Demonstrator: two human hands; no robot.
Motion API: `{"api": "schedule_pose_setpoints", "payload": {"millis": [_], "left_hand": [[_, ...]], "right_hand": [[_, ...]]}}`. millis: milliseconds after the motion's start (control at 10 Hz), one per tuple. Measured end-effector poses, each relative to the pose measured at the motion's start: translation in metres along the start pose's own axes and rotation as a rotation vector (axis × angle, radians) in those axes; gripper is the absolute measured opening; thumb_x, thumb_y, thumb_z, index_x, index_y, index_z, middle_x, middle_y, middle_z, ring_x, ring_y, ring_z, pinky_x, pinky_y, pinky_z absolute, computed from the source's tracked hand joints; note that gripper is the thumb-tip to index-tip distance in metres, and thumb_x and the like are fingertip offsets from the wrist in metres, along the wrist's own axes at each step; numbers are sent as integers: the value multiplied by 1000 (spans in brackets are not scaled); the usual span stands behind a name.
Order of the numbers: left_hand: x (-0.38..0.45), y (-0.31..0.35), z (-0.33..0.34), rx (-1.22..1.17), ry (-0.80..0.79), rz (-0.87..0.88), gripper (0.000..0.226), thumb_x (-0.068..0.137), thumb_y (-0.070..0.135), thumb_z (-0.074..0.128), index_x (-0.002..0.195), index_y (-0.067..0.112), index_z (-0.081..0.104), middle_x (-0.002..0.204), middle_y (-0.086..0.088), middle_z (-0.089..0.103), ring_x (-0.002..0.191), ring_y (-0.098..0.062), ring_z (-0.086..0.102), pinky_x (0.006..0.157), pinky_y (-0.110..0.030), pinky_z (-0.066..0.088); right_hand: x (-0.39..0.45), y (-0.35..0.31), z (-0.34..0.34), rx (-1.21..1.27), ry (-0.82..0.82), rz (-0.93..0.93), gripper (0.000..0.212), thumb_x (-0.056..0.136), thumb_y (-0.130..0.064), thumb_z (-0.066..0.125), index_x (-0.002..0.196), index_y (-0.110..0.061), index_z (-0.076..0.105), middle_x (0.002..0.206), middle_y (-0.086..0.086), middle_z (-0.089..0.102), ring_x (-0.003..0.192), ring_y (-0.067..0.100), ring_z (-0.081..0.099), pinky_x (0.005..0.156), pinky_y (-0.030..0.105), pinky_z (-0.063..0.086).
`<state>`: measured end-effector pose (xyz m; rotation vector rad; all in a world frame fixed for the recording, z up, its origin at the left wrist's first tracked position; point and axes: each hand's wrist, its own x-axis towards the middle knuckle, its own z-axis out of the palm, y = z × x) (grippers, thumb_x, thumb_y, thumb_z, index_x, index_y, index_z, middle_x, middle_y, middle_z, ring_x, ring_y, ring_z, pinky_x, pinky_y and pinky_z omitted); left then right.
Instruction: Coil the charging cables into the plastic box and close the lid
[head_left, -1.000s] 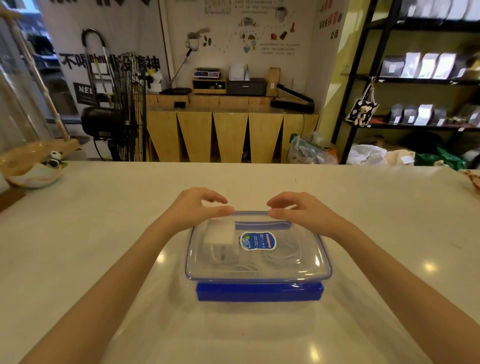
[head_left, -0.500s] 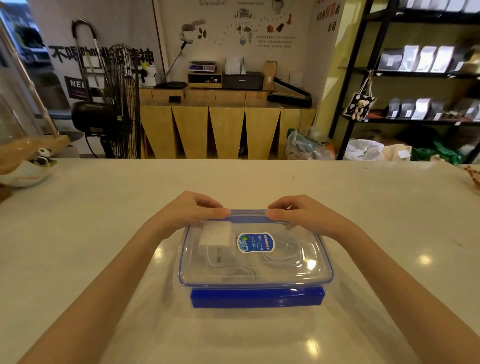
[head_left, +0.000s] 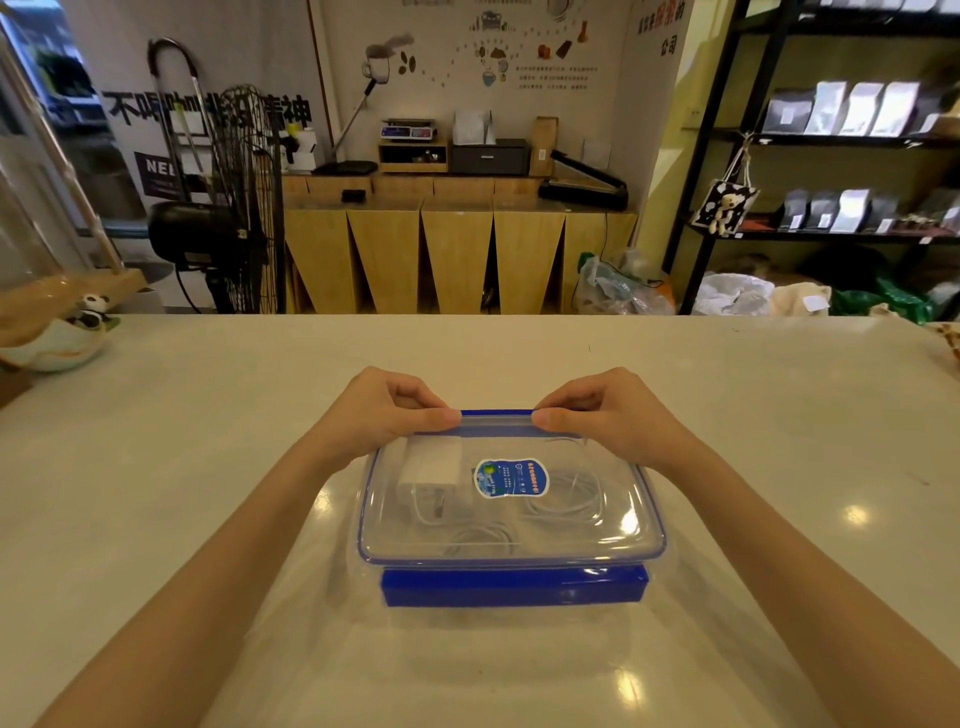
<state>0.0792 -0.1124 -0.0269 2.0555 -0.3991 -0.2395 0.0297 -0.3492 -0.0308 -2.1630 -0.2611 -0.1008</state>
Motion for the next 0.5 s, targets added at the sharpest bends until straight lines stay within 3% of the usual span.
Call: {"api": "schedule_pose_setpoints", "payload": {"millis": [200, 300, 400, 500], "left_hand": [[-2, 1, 0, 2, 9, 44, 3, 74, 21, 69, 74, 24, 67, 83, 0, 69, 81, -17, 66, 65, -26, 54], [-5, 0, -1, 39, -24, 44, 8, 75, 25, 68, 82, 24, 66, 86, 2, 69, 86, -16, 65, 72, -29, 55], [-6, 0, -4, 147, 26, 110, 34, 73, 34, 68, 105, 27, 60, 92, 5, 68, 89, -9, 63, 78, -24, 52], [-11, 8, -4, 227, 218, 232, 51, 75, 41, 64, 122, 26, 49, 105, 8, 61, 98, -6, 57, 81, -15, 43]], "right_hand": [[-2, -2, 0, 12, -3, -3, 9, 80, -24, 65, 87, -22, 70, 81, -11, 69, 77, 3, 66, 61, 11, 52], [-4, -2, 2, -47, -2, 28, 18, 80, -30, 65, 96, -23, 66, 91, -5, 68, 88, 11, 63, 74, 22, 53], [-5, -10, -2, -220, 109, -33, 41, 75, -40, 67, 112, -27, 58, 103, -7, 66, 95, 7, 59, 85, 28, 49], [-15, -35, -14, -162, 255, -185, 49, 71, -43, 68, 116, -28, 54, 104, -12, 65, 98, 1, 57, 90, 25, 46]]}}
